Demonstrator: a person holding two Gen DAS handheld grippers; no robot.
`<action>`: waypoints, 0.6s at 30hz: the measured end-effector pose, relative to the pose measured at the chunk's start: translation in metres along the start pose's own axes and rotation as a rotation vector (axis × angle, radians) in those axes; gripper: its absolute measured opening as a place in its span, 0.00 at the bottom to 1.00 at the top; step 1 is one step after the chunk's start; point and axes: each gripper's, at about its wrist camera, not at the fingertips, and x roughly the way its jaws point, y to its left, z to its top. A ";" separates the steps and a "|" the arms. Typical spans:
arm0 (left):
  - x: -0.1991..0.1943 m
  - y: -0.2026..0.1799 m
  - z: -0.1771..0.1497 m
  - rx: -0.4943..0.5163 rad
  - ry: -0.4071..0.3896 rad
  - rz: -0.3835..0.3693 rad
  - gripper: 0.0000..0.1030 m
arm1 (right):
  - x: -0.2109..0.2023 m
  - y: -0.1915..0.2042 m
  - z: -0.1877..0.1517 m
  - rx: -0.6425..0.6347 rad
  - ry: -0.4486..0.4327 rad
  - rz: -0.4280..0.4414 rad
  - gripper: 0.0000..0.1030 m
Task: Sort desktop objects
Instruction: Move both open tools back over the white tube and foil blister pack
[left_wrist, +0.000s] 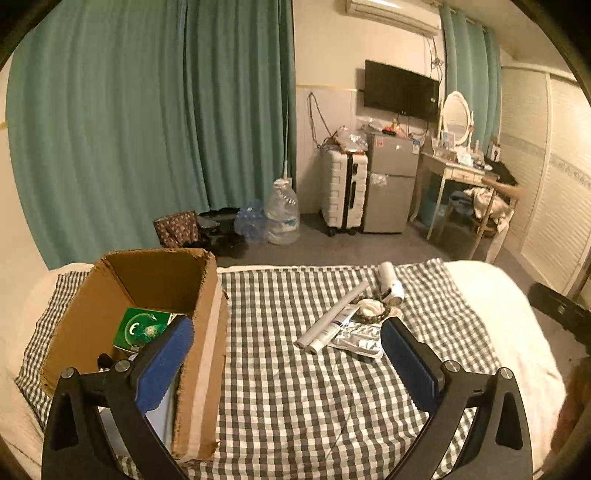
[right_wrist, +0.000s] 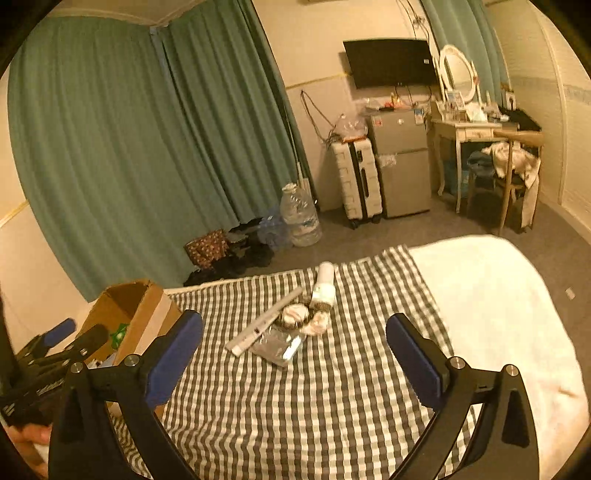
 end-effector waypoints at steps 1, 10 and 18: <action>0.004 -0.004 -0.002 0.009 0.006 0.003 1.00 | 0.001 -0.005 -0.002 0.001 0.007 0.003 0.97; 0.047 -0.027 -0.027 0.079 0.044 0.010 1.00 | 0.035 -0.023 -0.030 -0.010 0.070 0.033 0.97; 0.111 -0.027 -0.053 0.094 0.143 0.019 1.00 | 0.075 -0.025 -0.044 0.009 0.125 0.074 0.97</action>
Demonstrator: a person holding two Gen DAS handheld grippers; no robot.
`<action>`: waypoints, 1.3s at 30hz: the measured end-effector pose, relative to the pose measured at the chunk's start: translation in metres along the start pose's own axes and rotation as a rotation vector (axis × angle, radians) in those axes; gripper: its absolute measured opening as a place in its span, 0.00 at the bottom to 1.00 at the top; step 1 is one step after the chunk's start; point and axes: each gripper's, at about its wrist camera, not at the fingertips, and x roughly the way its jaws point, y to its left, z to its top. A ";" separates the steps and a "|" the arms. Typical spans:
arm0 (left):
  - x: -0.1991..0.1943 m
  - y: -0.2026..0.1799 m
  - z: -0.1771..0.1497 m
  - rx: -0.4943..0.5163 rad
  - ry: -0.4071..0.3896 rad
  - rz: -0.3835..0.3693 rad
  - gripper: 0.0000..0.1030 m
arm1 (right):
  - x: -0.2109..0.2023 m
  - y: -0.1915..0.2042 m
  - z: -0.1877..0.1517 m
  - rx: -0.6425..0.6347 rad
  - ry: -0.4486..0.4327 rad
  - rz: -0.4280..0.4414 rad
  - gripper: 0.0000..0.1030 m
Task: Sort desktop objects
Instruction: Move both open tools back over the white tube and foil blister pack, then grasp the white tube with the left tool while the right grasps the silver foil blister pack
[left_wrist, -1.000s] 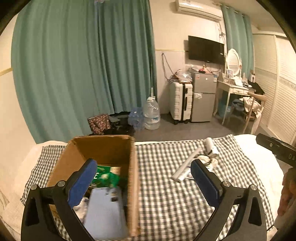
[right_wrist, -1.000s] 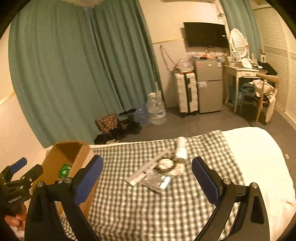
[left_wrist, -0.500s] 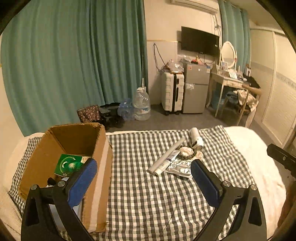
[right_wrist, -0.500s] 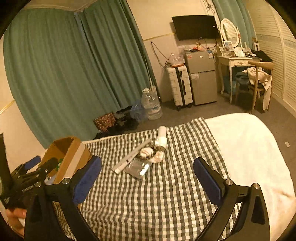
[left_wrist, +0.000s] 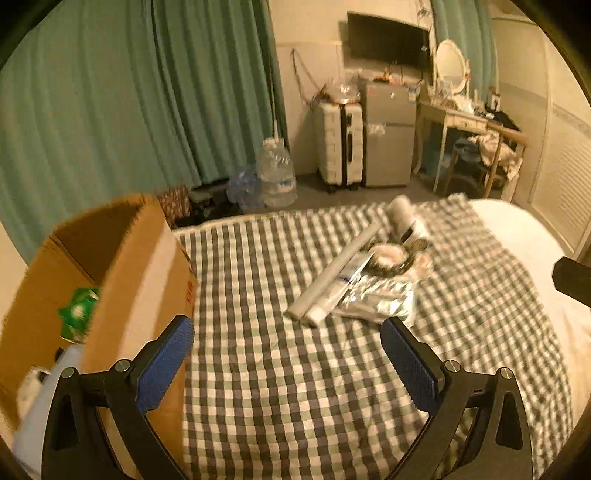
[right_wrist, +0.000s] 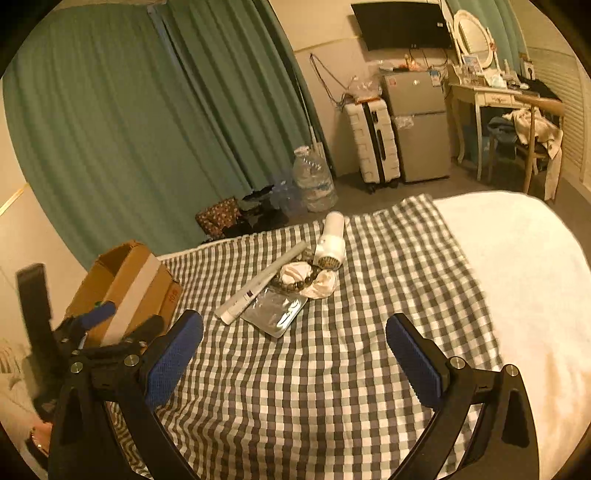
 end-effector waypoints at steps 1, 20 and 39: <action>0.007 0.001 -0.002 0.002 0.010 -0.005 1.00 | 0.008 -0.001 0.000 0.002 0.018 0.005 0.97; 0.108 -0.009 -0.008 0.104 0.145 -0.067 1.00 | 0.161 -0.009 -0.021 0.070 0.292 0.060 0.70; 0.126 -0.017 0.002 0.096 0.135 -0.191 0.32 | 0.192 -0.019 -0.016 0.131 0.301 0.149 0.17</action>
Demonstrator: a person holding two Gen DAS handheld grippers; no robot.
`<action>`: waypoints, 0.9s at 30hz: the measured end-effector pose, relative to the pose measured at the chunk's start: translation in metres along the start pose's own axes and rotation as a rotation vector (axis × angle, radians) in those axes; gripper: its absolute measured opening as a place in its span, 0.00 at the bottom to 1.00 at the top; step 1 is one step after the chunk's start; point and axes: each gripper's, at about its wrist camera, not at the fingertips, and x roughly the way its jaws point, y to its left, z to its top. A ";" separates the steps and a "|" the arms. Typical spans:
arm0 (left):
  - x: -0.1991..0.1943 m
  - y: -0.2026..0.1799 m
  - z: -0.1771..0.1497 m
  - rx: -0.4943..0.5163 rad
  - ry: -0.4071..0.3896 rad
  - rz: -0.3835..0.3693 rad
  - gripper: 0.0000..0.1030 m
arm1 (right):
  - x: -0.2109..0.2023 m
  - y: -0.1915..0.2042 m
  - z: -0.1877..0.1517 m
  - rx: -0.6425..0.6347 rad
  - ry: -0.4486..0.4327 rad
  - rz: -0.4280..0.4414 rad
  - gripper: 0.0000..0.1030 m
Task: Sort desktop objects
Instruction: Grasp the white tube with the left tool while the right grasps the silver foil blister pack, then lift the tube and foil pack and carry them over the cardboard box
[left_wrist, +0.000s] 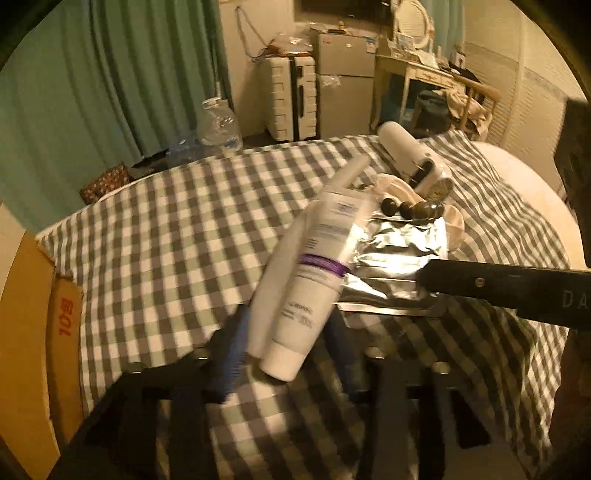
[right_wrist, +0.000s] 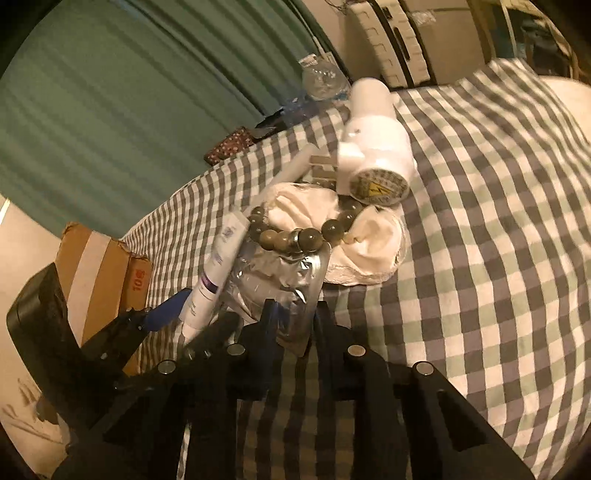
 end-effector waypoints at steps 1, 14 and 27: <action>-0.003 0.006 0.000 -0.026 -0.001 -0.022 0.30 | -0.001 0.001 0.000 -0.004 -0.005 0.004 0.16; -0.051 0.004 -0.012 -0.074 -0.042 -0.068 0.18 | -0.044 0.033 -0.012 -0.083 -0.061 -0.017 0.05; -0.117 0.007 -0.040 -0.089 -0.097 -0.051 0.18 | -0.104 0.060 -0.051 -0.142 -0.106 -0.060 0.04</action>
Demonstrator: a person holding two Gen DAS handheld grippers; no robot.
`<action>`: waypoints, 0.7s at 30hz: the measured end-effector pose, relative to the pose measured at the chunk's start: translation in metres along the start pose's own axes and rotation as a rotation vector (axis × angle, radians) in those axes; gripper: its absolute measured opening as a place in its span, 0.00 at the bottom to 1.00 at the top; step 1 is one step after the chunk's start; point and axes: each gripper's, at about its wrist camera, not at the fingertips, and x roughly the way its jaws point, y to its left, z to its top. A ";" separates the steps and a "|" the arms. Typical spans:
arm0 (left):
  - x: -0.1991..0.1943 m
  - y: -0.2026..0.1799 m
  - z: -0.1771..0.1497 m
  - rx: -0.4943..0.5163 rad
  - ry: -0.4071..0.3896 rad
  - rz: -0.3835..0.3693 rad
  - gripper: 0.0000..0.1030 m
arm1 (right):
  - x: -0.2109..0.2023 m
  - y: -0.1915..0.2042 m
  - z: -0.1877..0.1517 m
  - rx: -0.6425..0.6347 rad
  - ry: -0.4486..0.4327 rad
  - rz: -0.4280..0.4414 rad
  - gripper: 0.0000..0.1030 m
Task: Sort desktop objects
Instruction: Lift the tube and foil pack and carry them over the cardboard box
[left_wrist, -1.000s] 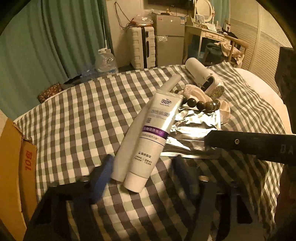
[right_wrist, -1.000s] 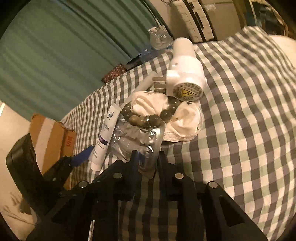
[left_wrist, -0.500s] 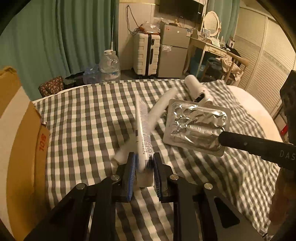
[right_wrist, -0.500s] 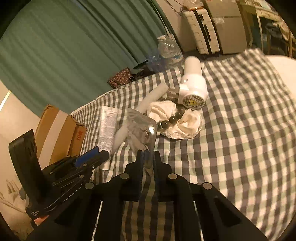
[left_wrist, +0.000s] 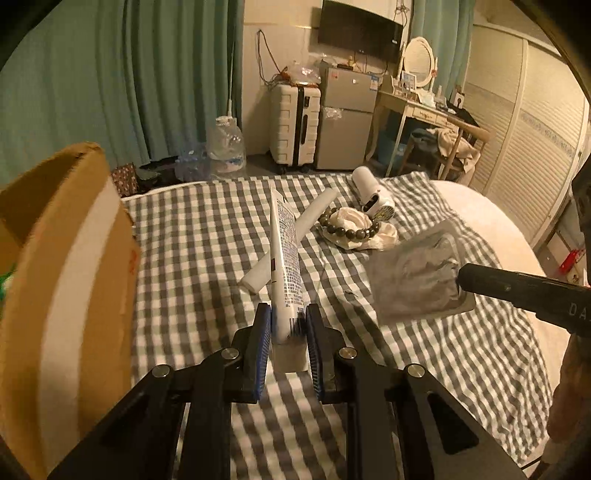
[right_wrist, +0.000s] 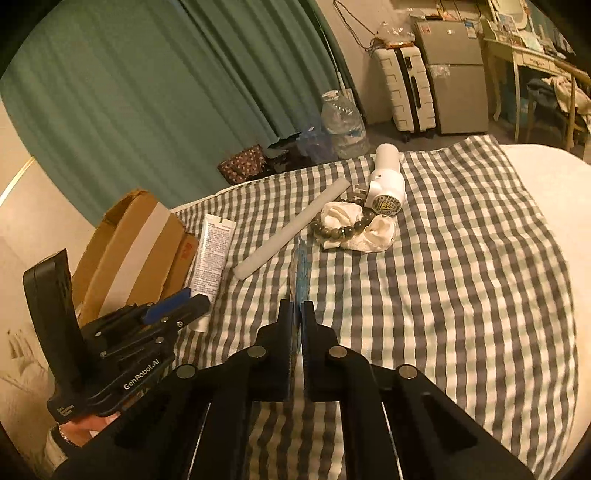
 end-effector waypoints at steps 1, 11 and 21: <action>-0.006 0.001 -0.001 -0.004 -0.003 0.002 0.18 | -0.004 0.003 -0.001 -0.003 -0.004 -0.002 0.04; -0.065 -0.008 -0.005 0.012 -0.072 0.011 0.18 | -0.042 0.042 -0.008 -0.084 -0.068 -0.049 0.01; -0.109 -0.005 0.007 -0.003 -0.146 0.024 0.18 | -0.077 0.057 -0.012 -0.108 -0.112 -0.074 0.01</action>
